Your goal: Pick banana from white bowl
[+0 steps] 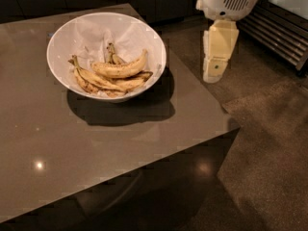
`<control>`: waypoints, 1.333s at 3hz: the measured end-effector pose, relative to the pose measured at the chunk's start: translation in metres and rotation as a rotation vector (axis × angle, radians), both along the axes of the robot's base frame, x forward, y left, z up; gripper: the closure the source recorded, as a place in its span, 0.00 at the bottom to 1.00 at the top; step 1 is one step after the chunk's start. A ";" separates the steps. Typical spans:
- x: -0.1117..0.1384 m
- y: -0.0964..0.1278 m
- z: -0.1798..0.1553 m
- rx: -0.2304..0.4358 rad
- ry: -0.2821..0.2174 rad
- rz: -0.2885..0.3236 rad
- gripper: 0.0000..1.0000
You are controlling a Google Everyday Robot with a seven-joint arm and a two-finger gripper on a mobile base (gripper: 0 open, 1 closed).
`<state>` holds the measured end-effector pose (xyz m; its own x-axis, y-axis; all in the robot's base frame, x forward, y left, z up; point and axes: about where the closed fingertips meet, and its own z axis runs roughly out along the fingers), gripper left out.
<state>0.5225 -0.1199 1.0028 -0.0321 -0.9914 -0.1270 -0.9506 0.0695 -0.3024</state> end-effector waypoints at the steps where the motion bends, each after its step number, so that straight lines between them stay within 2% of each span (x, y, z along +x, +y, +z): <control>1: 0.007 0.019 0.008 -0.032 -0.016 0.064 0.00; 2: 0.012 0.022 0.010 -0.022 -0.036 0.065 0.00; 3: 0.031 0.042 0.010 -0.012 -0.016 0.105 0.00; 4: 0.054 0.075 0.011 -0.009 -0.006 0.175 0.00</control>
Offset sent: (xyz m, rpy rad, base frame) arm 0.0066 0.0171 0.0075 -0.0296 -0.0140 0.0575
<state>0.5763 -0.0453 1.0139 0.1423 -0.9828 -0.1174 -0.9461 -0.1002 -0.3079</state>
